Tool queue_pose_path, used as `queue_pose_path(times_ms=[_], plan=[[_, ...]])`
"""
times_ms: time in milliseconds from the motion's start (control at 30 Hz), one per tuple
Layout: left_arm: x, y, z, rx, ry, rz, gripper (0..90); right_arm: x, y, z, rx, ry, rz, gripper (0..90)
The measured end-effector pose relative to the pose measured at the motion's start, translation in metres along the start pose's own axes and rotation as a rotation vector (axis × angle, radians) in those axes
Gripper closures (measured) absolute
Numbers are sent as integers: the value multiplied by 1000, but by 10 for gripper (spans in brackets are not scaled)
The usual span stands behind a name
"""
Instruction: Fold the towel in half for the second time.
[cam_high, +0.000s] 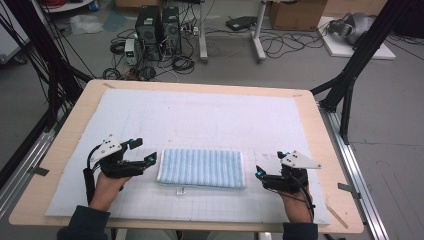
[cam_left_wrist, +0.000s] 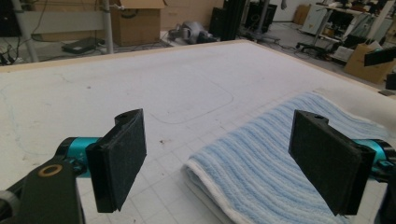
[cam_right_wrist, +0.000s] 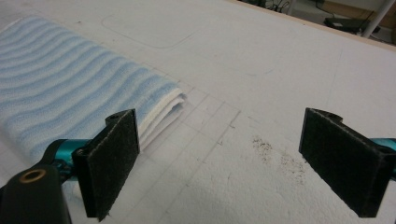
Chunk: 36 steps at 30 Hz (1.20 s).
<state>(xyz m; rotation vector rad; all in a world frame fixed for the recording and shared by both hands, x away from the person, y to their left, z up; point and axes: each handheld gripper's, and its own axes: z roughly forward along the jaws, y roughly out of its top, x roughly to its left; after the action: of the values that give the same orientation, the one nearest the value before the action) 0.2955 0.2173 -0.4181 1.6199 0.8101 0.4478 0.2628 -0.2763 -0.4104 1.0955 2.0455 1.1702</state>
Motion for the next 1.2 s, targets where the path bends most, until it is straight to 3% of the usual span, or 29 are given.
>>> queue_pose_path(times_ms=[467, 633, 1200], plan=[[2, 0, -7, -13, 19, 2, 198, -7, -4, -8, -45, 8, 36, 111], [1, 0, -9, -8, 23, 6, 203, -7, -2, -9, -57, -9, 22, 111], [1, -1, -8, -5, 31, 10, 214, -6, -3, -6, -46, -1, 19, 111]])
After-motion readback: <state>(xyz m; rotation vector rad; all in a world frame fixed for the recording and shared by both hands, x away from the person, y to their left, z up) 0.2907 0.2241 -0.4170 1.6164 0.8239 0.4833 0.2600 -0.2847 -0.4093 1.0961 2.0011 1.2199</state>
